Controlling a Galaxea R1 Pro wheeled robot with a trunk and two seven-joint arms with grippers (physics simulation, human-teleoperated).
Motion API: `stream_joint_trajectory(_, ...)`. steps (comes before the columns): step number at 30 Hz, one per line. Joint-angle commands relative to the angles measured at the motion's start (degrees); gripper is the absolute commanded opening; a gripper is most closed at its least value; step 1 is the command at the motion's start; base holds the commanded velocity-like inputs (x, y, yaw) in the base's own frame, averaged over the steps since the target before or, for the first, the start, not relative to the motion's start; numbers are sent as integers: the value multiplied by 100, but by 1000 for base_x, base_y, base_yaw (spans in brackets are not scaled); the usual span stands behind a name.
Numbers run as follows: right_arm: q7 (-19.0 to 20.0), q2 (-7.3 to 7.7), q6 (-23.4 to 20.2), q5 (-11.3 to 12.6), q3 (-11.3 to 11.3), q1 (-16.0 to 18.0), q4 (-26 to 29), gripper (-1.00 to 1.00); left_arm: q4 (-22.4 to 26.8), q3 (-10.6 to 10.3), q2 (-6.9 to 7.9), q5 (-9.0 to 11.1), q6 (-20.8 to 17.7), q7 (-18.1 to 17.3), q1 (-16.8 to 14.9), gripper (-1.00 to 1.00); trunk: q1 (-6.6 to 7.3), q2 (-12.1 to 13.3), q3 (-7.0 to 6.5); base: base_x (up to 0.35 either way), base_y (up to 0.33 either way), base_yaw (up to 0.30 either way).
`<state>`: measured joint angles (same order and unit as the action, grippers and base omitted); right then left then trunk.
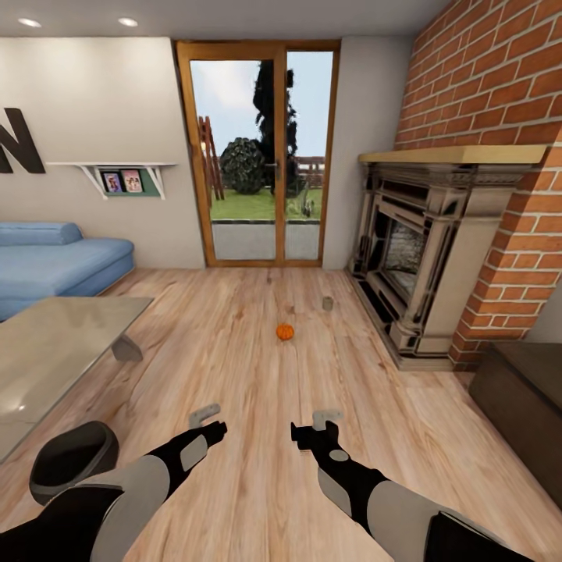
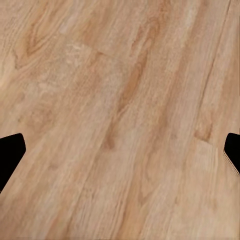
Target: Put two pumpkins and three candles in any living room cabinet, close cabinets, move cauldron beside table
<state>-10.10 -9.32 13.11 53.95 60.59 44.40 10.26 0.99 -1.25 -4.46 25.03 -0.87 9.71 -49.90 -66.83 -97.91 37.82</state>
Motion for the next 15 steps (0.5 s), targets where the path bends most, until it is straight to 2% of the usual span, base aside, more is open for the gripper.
stream_joint_trajectory(1,-28,0,16,45,49,5,2,100,7,-15,-2,30,-9,22,-2,100,-3,-2,6,333,0,0)
stream_joint_trajectory(15,-27,2,16,44,49,5,2,100,7,-15,-2,31,-9,22,-2,100,-3,-2,6,332,0,0)
